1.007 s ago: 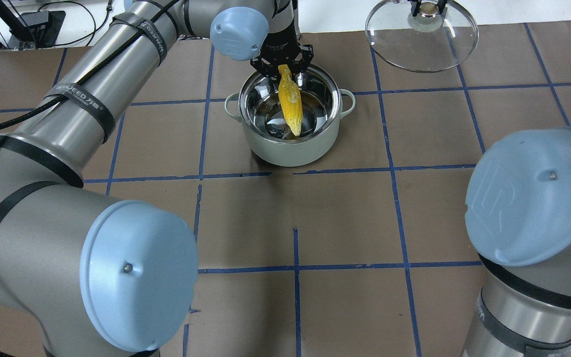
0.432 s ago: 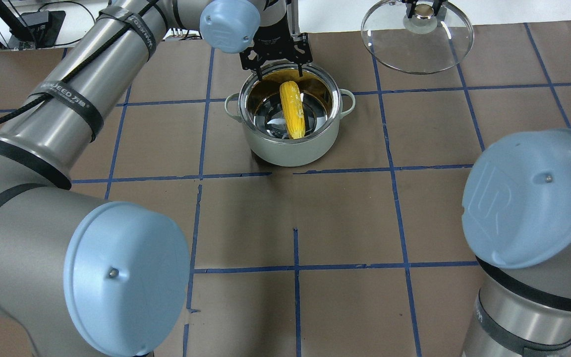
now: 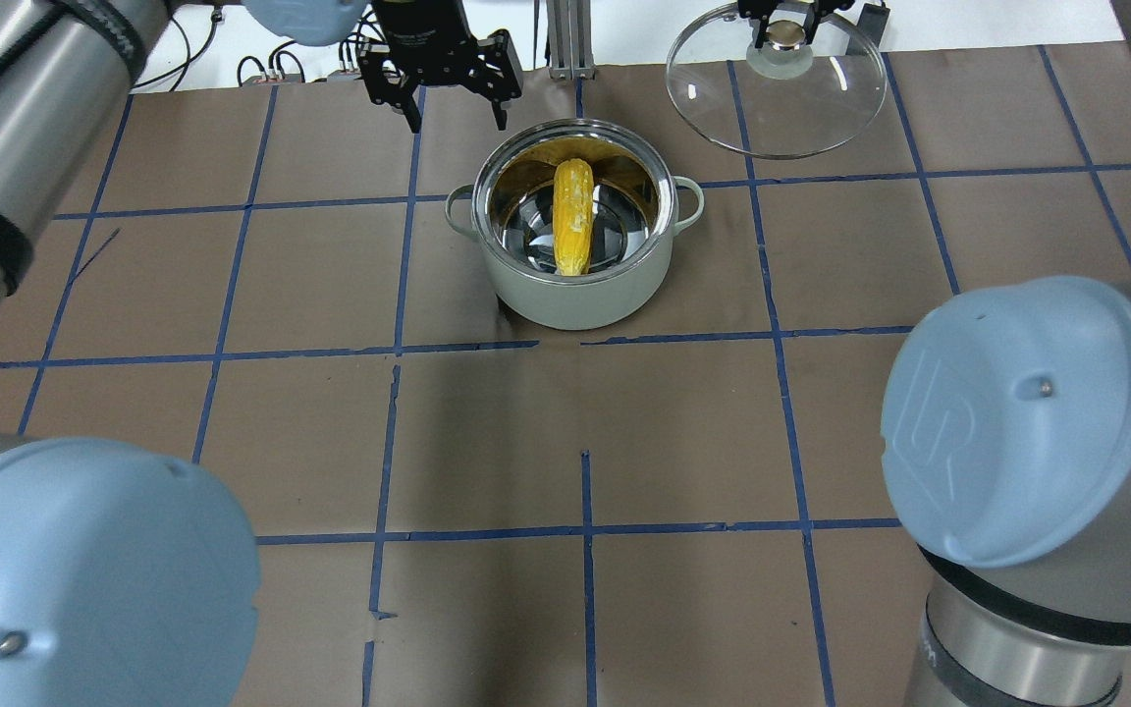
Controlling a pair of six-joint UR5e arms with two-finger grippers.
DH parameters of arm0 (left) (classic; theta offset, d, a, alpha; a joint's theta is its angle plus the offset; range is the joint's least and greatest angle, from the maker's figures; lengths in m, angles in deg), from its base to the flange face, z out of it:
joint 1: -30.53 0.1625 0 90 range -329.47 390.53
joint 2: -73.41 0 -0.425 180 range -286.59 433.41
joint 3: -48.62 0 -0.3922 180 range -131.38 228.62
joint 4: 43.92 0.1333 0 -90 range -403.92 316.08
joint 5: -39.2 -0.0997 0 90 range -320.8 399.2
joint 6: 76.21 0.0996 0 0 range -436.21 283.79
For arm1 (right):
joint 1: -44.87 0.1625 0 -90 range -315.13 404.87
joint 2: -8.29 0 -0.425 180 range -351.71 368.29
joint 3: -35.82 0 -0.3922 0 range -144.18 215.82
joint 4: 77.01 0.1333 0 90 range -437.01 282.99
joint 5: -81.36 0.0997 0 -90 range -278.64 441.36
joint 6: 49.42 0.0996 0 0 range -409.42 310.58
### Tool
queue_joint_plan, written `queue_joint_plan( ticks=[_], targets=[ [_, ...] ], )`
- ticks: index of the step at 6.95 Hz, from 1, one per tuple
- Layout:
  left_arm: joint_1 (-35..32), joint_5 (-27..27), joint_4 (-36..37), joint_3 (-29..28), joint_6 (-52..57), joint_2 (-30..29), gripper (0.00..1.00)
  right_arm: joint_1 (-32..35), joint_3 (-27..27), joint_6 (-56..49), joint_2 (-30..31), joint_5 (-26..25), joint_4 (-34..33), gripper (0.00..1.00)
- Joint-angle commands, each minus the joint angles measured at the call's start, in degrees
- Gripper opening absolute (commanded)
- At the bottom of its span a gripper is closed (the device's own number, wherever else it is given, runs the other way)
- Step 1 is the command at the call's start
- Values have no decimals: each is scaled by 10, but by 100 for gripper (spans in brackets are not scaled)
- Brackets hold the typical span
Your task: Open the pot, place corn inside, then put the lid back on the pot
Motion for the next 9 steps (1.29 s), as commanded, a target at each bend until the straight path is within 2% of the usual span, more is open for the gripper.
queue_joint_plan(
  ticks=[1, 2, 3, 4, 6, 9],
  targets=[
    [63, -34, -58, 86, 36, 129, 100, 40, 8, 46, -1, -22, -6, 4],
    [96, -27, -58, 152, 65, 195, 100, 66, 11, 79, -7, -38, -32, 4],
    [97, -36, -59, 181, 64, 236, 100, 91, 13, 108, -9, -40, -34, 4],
    [97, -35, -59, 193, 63, 250, 100, 113, 13, 118, -10, -40, -30, 4],
    [94, -35, -63, 189, 61, 261, 100, 158, 25, 154, -18, -40, -33, 4],
    [97, -29, -61, 195, 70, 243, 100, 181, 73, 169, -8, -31, -34, 3]
  ],
)
